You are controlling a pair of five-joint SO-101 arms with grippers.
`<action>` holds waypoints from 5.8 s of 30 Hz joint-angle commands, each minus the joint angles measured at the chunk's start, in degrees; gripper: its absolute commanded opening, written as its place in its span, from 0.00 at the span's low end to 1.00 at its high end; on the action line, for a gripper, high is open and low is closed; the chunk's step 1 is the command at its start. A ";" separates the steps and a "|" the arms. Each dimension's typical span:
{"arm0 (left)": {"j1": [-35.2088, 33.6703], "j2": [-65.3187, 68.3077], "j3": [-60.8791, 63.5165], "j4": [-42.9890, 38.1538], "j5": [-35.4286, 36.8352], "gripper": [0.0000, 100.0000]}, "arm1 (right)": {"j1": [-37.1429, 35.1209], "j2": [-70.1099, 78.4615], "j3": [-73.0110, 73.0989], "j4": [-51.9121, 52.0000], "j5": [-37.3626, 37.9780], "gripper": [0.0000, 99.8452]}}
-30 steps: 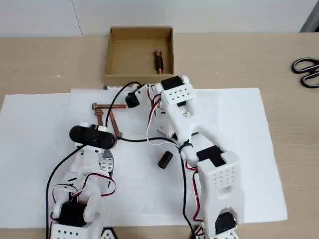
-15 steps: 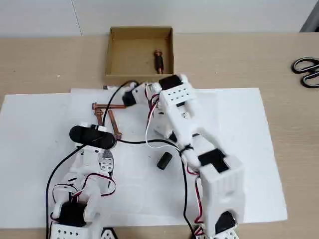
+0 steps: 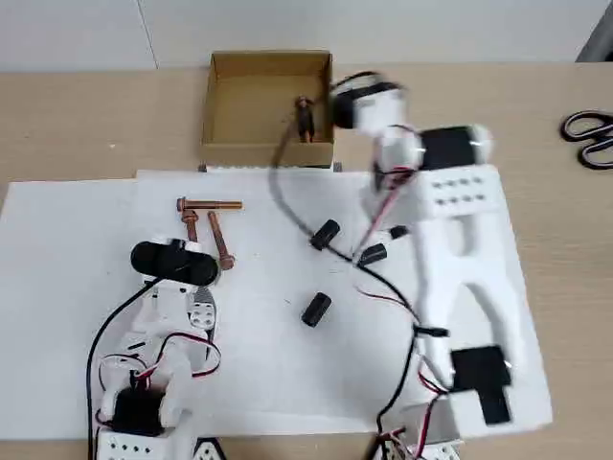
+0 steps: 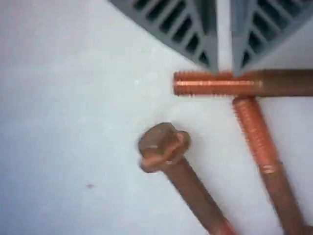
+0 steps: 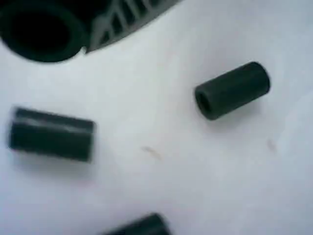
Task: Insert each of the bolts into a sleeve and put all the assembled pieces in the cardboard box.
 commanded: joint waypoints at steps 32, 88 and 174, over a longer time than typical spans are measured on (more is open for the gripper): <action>-11.69 53.27 -46.46 6.33 54.42 0.01 | 33.80 -29.41 41.23 0.13 -3.60 0.00; -10.37 100.66 -70.20 20.13 60.75 0.21 | 41.19 -33.01 42.20 -0.84 -3.96 0.00; 0.70 42.81 -54.81 0.79 44.13 0.01 | 1.10 -90.95 67.69 -25.89 -15.82 0.00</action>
